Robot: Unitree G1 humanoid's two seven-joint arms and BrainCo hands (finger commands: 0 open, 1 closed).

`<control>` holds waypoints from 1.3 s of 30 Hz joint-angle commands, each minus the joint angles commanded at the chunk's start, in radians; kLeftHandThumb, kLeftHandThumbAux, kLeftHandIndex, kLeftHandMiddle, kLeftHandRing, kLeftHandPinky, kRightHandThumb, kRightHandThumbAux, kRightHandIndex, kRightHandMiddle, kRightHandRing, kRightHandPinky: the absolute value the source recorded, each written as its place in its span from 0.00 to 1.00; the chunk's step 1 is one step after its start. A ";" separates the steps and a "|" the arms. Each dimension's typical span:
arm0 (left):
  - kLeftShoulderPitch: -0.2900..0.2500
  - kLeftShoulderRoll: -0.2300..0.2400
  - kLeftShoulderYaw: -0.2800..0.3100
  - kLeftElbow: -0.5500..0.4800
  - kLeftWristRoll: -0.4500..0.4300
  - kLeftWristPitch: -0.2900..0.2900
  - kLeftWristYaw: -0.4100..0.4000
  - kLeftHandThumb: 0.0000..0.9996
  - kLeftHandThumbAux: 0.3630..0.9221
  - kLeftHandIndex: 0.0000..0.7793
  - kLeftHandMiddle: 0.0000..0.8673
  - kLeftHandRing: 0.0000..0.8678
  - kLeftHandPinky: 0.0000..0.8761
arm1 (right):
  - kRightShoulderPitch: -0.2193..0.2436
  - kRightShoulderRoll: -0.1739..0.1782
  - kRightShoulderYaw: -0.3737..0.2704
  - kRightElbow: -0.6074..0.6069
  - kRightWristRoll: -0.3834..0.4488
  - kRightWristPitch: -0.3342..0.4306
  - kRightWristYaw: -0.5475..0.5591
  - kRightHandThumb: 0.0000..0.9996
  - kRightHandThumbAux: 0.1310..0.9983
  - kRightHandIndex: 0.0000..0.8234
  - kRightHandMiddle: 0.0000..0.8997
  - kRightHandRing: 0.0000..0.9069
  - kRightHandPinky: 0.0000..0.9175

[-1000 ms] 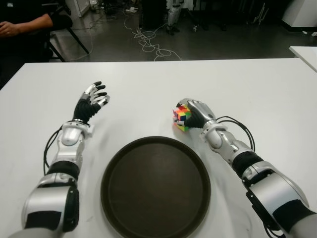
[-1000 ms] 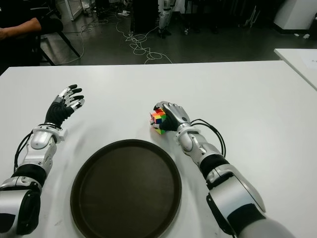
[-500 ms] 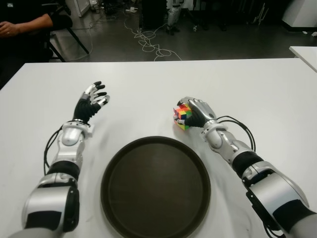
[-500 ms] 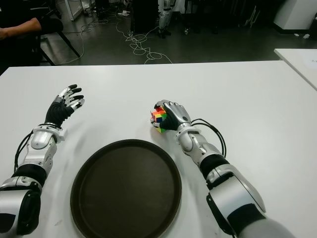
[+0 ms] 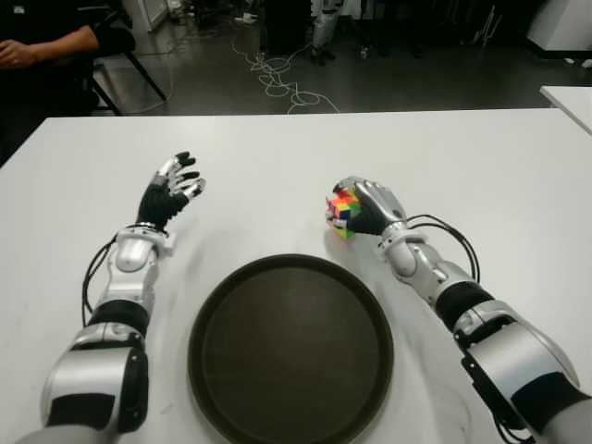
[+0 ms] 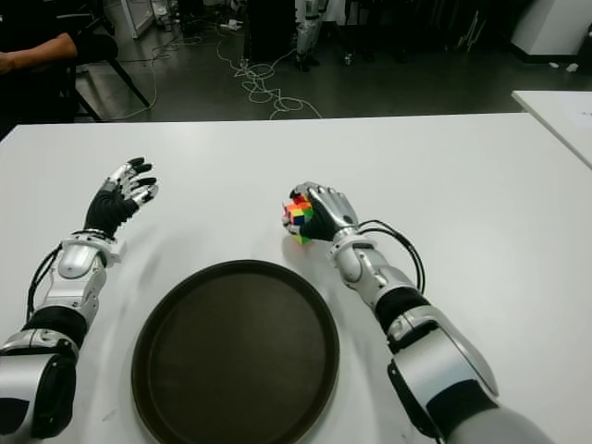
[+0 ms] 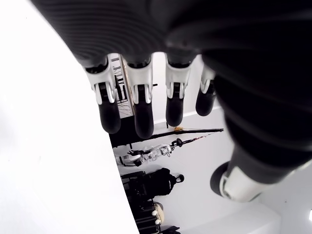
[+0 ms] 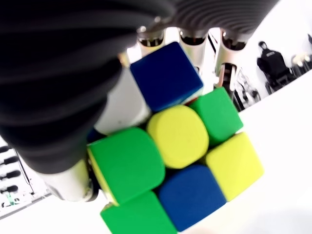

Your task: Pick up the Rubik's Cube and put it in the plate

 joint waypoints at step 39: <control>-0.004 0.001 -0.002 0.014 0.007 -0.010 0.006 0.23 0.57 0.11 0.17 0.18 0.22 | 0.023 -0.073 -0.020 -0.149 -0.028 -0.126 -0.214 0.68 0.71 0.50 0.70 0.76 0.79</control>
